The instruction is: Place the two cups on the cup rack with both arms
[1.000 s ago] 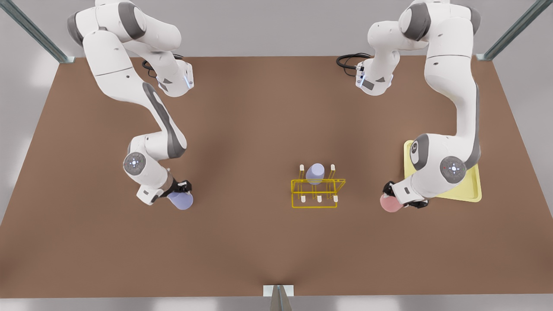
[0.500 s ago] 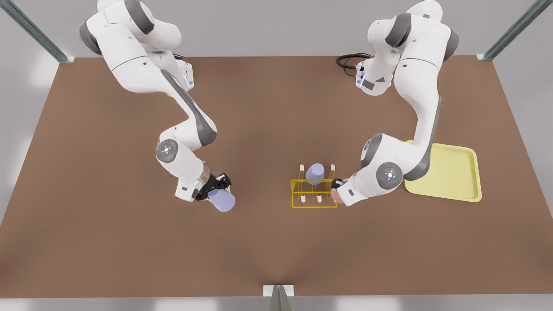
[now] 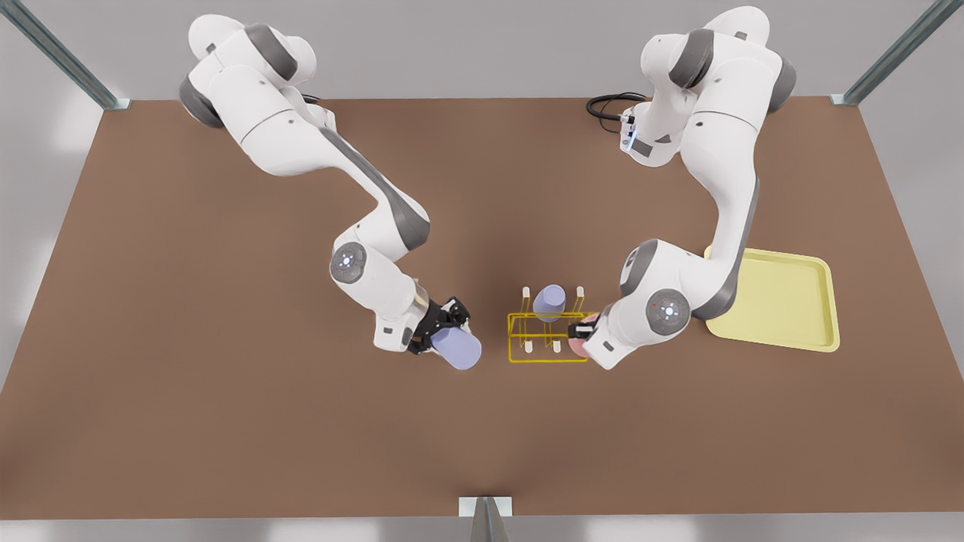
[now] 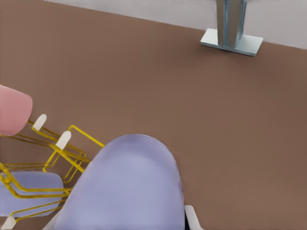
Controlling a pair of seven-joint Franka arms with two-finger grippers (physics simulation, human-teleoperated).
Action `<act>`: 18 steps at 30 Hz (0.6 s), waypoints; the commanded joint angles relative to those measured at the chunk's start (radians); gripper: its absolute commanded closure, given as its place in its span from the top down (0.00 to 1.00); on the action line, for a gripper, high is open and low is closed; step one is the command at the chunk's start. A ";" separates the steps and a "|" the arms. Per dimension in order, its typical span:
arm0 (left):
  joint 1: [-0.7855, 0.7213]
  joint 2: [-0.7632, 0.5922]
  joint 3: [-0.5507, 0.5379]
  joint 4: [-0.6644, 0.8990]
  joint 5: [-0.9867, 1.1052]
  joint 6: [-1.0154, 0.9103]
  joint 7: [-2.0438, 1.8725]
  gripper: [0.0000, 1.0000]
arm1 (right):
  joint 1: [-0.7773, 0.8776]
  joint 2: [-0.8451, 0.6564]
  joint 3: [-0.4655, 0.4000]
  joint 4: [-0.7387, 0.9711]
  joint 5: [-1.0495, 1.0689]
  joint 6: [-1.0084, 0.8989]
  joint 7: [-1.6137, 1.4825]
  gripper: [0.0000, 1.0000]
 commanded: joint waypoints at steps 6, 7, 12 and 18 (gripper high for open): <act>-0.005 0.013 0.000 -0.005 -0.015 0.004 -0.175 1.00 | 0.060 0.083 0.021 0.087 0.042 0.057 0.042 0.77; -0.005 0.013 0.000 -0.005 -0.015 0.004 -0.177 1.00 | 0.060 0.103 0.036 0.096 0.042 0.070 0.034 0.77; -0.002 0.012 0.000 -0.023 -0.015 -0.013 -0.178 1.00 | 0.060 0.132 0.070 0.107 0.042 0.097 0.030 0.77; -0.006 0.012 -0.010 -0.026 -0.015 -0.073 -0.241 1.00 | 0.100 0.196 0.073 0.162 0.040 0.126 0.031 0.77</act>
